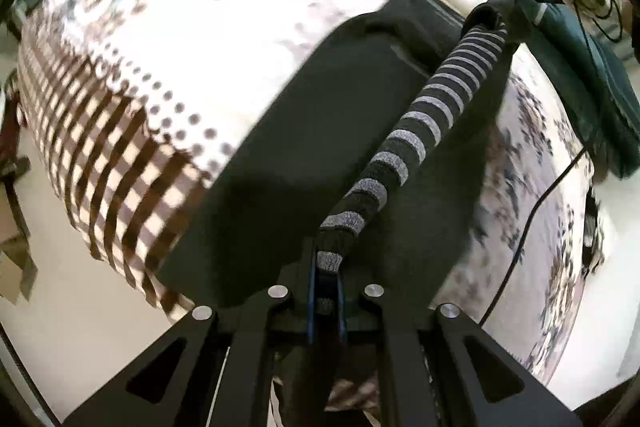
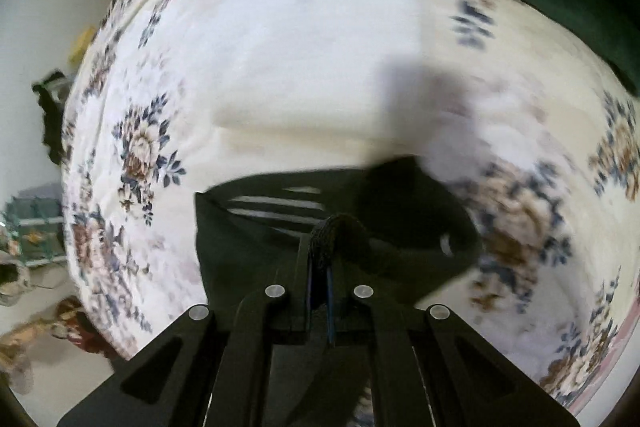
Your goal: Fold small clothes
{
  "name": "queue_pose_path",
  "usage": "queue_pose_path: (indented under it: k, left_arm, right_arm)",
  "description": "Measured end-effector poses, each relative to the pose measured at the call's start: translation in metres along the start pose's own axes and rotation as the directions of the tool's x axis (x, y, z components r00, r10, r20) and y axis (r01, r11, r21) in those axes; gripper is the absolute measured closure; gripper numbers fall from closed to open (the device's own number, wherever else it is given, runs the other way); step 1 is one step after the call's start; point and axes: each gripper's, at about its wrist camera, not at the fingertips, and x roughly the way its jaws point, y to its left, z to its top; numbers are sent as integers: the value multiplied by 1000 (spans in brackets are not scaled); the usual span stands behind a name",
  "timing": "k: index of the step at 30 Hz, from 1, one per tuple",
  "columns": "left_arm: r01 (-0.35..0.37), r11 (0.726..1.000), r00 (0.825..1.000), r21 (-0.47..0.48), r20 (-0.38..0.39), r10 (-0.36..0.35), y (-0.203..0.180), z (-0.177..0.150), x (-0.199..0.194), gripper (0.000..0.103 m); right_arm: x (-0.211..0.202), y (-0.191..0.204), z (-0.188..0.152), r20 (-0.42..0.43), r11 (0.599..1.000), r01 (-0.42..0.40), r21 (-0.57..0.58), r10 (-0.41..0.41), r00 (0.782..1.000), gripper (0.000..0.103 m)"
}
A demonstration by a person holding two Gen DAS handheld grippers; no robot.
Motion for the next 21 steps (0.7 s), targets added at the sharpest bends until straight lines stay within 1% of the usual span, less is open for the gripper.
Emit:
queue_pose_path:
  k: [1, 2, 4, 7, 8, 9, 10, 11, 12, 13, 14, 16, 17, 18, 19, 20, 21]
  left_arm:
    - [4, 1000, 1000, -16, -7, -4, 12, 3, 7, 97]
    - [9, 1000, 1000, -20, -13, -9, 20, 6, 13, 97]
    - [16, 999, 1000, -45, -24, -17, 40, 11, 25, 97]
    - [54, 993, 998, -101, -39, -58, 64, 14, 37, 97]
    - [77, 991, 994, -110, -67, -85, 70, 14, 44, 96]
    - [72, 989, 991, -132, -99, -85, 76, 13, 50, 93]
    - [71, 985, 989, -157, -119, -90, 83, 11, 53, 93]
    - [88, 980, 984, -179, -134, -113, 90, 7, 56, 90]
    - [88, 976, 981, -200, -150, -119, 99, 2, 56, 87]
    - [72, 973, 981, -217, -162, -108, 108, -3, 55, 86]
    - [60, 971, 981, -233, -168, -101, 116, -8, 53, 86]
    - [35, 960, 979, -277, -184, -88, 132, -17, 47, 85]
    - [19, 956, 979, -294, -190, -78, 136, -20, 43, 78]
    - [-7, 950, 980, -313, -193, -56, 142, -23, 38, 72]
    - [-16, 947, 980, -321, -191, -48, 144, -25, 32, 71]
    - [-32, 945, 981, -327, -189, -32, 146, -25, 27, 71]
    - [-41, 942, 982, -332, -185, -22, 148, -24, 23, 71]
  right_arm:
    - [19, 26, 5, -5, 999, 33, -23, -33, 999, 98]
    - [31, 42, 8, -6, 998, 56, -33, -56, 998, 98]
    - [61, 69, 14, -11, 995, 91, -50, -91, 996, 98]
    - [100, 107, 20, -13, 988, 137, -77, -138, 990, 98]
    - [112, 120, 21, -13, 985, 144, -90, -146, 989, 98]
    - [121, 130, 22, -19, 984, 147, -102, -149, 989, 98]
    - [128, 137, 22, -39, 987, 123, -105, -128, 991, 93]
    - [134, 142, 21, -66, 992, 75, -98, -82, 994, 82]
    - [134, 144, 19, -82, 995, 34, -96, -42, 996, 73]
    - [131, 146, 14, -86, 995, -4, -99, -4, 996, 61]
    - [122, 146, 4, -81, 993, -51, -104, 43, 996, 57]
    - [107, 144, -19, -103, 984, -136, -111, 125, 987, 57]
    - [99, 141, -39, -121, 979, -168, -117, 154, 981, 57]
    - [95, 138, -59, -136, 976, -179, -125, 161, 977, 57]
    - [95, 137, -78, -161, 977, -172, -127, 151, 975, 57]
    - [102, 130, -105, -215, 980, -160, -119, 132, 968, 57]
    - [111, 127, -127, -270, 982, -161, -101, 129, 954, 57]
